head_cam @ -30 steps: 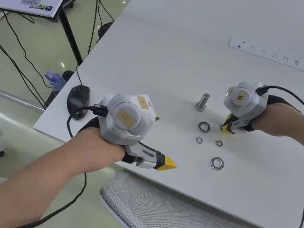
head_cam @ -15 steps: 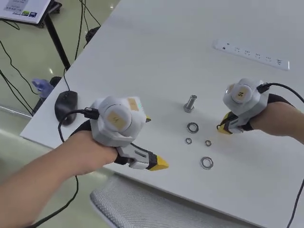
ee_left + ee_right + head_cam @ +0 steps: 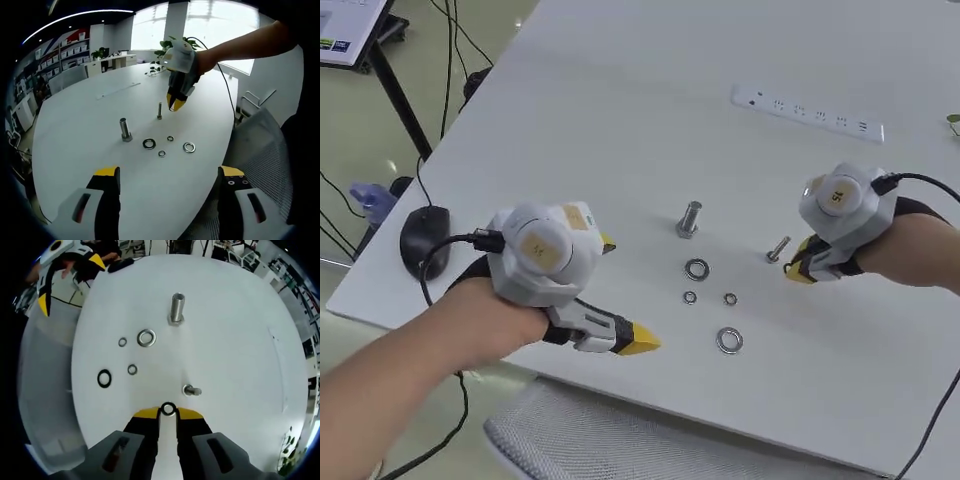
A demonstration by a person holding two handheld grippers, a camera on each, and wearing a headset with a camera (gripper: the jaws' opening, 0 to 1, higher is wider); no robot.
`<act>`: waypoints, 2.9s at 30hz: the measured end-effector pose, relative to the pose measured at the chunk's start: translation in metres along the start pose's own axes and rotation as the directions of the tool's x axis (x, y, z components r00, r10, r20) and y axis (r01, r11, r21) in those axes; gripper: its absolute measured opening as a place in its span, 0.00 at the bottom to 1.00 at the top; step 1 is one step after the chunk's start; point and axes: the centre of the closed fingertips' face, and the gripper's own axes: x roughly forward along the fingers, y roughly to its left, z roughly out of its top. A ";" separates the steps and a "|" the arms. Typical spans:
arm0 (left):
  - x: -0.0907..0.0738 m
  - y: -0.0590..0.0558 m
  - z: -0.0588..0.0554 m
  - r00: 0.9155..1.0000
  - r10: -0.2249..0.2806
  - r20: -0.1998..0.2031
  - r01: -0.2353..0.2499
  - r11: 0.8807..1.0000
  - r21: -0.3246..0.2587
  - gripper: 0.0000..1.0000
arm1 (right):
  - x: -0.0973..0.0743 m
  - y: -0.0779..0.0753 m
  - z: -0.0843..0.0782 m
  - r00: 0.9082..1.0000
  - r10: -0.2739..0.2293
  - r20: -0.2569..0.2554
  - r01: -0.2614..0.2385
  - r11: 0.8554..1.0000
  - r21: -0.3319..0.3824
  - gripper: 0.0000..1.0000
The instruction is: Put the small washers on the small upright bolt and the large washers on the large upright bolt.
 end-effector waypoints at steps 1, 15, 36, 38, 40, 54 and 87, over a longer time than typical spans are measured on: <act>0.001 0.001 0.000 1.000 0.005 0.000 -0.005 1.000 0.005 0.81 | -0.001 -0.002 -0.001 1.000 -0.004 0.000 0.004 1.000 0.003 0.13; 0.006 0.002 -0.002 1.000 0.015 -0.006 -0.015 1.000 0.012 0.91 | -0.014 -0.035 0.009 0.999 -0.039 0.035 0.037 0.998 0.044 0.13; 0.009 0.001 -0.011 0.999 -0.007 -0.034 0.007 1.000 0.009 0.91 | -0.006 -0.031 0.026 0.999 -0.011 0.037 0.011 1.000 0.011 0.13; 0.009 0.001 -0.011 0.999 -0.009 -0.036 0.009 1.000 0.010 0.90 | -0.006 -0.031 0.026 0.999 -0.012 0.035 0.012 1.000 0.008 0.13; 0.009 0.001 -0.011 0.999 -0.010 -0.037 0.010 1.000 0.009 0.90 | -0.006 -0.031 0.027 0.999 -0.014 0.036 0.014 1.000 0.005 0.13; 0.007 0.000 -0.016 0.998 -0.019 -0.053 0.020 1.000 0.009 0.86 | -0.004 -0.029 0.029 1.000 -0.010 0.028 0.010 1.000 -0.009 0.13; 0.002 0.002 -0.032 0.997 -0.013 -0.072 0.011 0.999 -0.037 0.82 | 0.035 -0.024 0.015 0.999 0.021 -0.047 -0.023 0.998 -0.050 0.13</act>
